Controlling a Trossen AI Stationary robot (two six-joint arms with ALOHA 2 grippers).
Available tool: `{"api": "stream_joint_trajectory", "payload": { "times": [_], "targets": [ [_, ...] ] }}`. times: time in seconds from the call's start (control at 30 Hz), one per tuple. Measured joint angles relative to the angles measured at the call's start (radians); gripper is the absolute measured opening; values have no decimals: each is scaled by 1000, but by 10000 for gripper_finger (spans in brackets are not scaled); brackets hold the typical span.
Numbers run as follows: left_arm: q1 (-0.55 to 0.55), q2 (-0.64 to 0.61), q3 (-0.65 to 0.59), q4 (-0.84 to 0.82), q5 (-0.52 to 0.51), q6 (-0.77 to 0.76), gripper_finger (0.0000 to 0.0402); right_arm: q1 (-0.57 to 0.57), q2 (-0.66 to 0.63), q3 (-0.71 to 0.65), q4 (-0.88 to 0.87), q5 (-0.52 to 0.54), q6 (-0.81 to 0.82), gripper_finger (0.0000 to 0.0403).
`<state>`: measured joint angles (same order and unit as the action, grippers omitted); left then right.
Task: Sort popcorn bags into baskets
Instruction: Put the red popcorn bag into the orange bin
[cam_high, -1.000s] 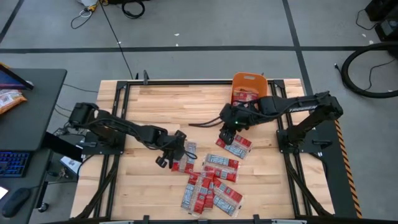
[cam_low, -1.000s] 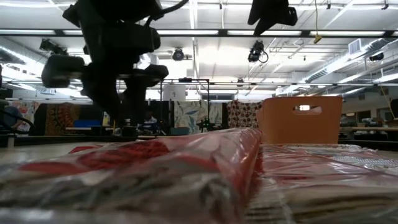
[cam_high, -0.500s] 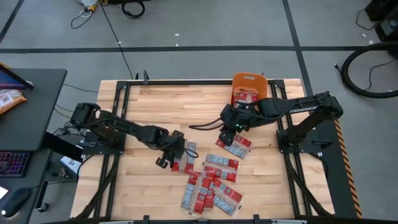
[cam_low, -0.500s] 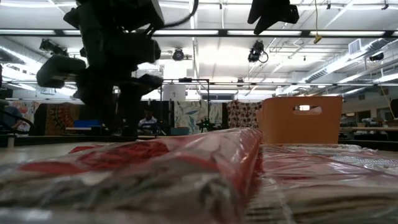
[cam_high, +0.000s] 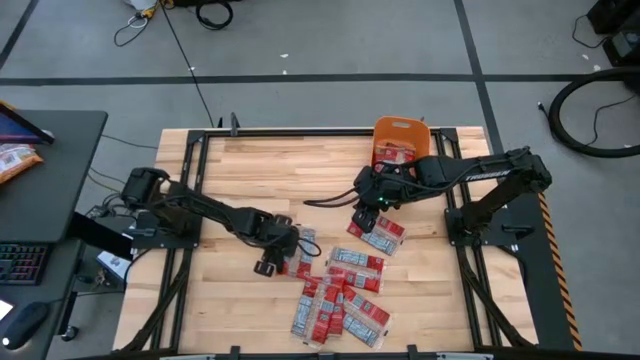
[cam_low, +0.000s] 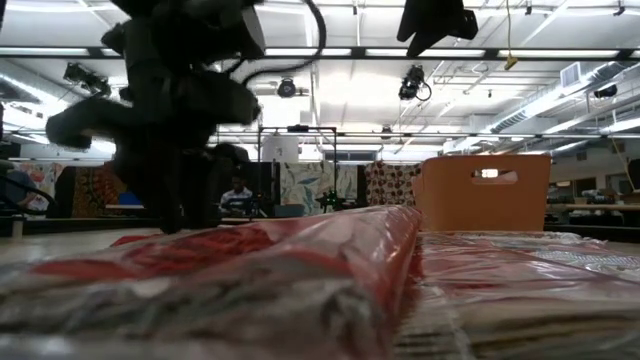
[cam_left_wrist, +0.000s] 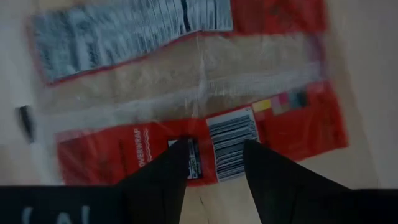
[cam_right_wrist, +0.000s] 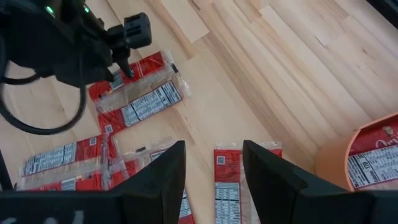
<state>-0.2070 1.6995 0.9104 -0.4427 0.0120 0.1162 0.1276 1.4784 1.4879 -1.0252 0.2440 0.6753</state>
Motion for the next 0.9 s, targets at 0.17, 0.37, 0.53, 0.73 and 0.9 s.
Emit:
{"api": "stream_joint_trajectory", "payload": {
  "times": [0.17,0.37,0.53,0.73,0.9],
  "targets": [
    [0,41,5,-17,-1,-1,148,0,0,0,0,0,-14,164],
    [0,35,3,-17,-38,-34,77,0,0,0,0,0,-24,164],
    [1,23,1,-20,-42,-71,9,0,0,0,1,-7,-24,164],
    [19,-25,-5,-46,-27,-80,5,0,1,0,11,-11,-49,164],
    [57,-102,-3,-78,-27,-80,3,0,1,0,29,0,-85,164]
  ]
}}
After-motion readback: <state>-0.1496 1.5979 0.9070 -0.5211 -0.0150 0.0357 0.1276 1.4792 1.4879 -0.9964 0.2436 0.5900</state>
